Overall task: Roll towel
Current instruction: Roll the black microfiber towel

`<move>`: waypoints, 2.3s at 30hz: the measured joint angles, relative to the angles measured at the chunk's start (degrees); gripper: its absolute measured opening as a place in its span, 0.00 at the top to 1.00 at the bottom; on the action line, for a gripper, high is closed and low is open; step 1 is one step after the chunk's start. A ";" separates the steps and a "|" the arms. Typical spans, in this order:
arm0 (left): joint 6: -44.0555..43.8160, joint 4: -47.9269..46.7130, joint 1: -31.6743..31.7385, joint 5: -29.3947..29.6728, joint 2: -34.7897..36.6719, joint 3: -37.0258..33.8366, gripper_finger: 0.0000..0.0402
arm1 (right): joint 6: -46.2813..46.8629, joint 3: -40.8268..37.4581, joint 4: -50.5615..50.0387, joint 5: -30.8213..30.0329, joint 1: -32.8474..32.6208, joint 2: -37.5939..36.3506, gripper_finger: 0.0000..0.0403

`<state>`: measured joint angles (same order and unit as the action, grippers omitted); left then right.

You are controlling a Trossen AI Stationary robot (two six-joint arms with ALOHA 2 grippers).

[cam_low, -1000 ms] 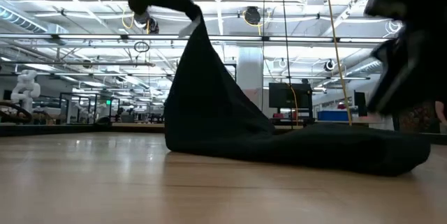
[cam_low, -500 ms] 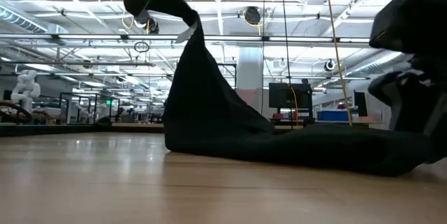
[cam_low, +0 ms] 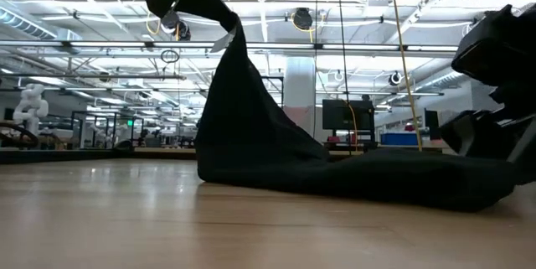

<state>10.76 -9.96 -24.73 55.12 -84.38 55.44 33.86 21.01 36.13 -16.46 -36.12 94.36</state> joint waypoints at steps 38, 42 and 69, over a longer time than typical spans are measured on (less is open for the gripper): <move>-1.44 -0.04 0.00 0.75 -0.02 -0.04 1.00 | -4.22 1.69 -0.67 13.55 4.86 -4.62 1.00; -1.42 -0.11 0.00 2.97 -0.02 -0.04 1.00 | -4.37 1.72 -8.84 11.42 4.19 -12.25 1.00; 44.98 43.09 12.08 -5.68 15.78 -0.04 1.00 | -45.57 59.06 -76.40 -51.07 8.13 -27.84 1.00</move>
<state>55.74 33.13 -12.65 49.45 -68.60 55.40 -11.71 80.08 -40.27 -67.53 -27.99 66.53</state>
